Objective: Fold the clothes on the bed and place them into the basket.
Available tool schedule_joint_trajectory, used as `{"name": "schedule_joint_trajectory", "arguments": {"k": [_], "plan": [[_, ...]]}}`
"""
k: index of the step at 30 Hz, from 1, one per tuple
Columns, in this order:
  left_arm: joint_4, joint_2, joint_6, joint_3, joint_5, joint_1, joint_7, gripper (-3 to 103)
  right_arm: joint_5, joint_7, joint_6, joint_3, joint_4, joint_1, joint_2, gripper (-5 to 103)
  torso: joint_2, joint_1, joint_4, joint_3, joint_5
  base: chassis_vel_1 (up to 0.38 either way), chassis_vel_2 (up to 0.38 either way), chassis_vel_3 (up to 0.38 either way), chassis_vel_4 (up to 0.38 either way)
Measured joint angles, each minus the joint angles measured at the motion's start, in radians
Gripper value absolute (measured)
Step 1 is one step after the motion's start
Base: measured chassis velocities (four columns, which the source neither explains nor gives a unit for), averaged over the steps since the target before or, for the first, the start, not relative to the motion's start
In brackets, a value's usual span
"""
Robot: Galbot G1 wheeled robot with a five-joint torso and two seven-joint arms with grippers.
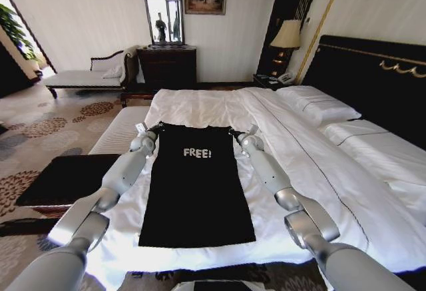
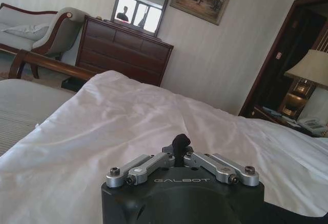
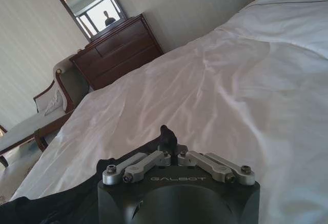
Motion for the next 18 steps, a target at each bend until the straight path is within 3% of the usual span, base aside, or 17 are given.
{"name": "schedule_joint_trajectory", "arguments": {"k": [11, 18], "plan": [[-0.143, 0.015, -0.015, -0.052, 0.017, 0.130, -0.042, 2, -0.048, -0.015, 0.019, -0.014, 0.085, -0.105, -0.023, 1, 0.000, 0.000, 0.0002, 0.000, 0.0000, 0.000, 0.000, 0.000, 0.000], [-0.344, 0.030, -0.038, -0.128, 0.039, 0.321, -0.112, 2, -0.067, -0.001, 0.031, 0.007, 0.311, -0.299, -0.081, 1, 0.000, 0.000, 0.0000, 0.000, -0.0002, 0.000, 0.000, 0.000, 0.000]]}}
